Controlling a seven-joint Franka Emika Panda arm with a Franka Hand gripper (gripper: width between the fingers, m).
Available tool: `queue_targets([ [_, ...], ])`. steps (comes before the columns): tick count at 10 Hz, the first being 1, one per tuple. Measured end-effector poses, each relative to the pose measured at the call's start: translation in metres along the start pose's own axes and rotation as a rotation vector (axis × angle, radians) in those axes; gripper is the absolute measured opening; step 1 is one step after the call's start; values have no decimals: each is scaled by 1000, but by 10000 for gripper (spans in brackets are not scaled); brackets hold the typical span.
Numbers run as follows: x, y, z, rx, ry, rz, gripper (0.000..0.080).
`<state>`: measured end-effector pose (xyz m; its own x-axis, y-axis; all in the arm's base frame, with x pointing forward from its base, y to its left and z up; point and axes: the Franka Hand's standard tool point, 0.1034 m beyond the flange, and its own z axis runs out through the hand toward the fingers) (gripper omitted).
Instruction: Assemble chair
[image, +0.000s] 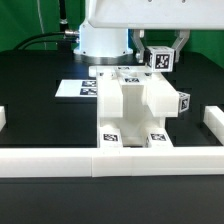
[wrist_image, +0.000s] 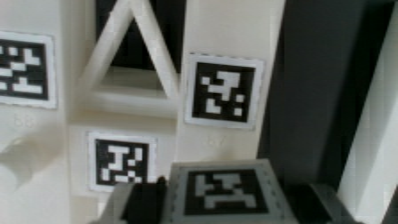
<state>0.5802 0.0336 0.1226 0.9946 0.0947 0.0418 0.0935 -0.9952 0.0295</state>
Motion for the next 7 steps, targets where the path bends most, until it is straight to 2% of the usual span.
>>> queue_targets([
  [4,-1,5,9,-8,-4,4,282],
  [7,-1,5,8,-9,-1,6,282],
])
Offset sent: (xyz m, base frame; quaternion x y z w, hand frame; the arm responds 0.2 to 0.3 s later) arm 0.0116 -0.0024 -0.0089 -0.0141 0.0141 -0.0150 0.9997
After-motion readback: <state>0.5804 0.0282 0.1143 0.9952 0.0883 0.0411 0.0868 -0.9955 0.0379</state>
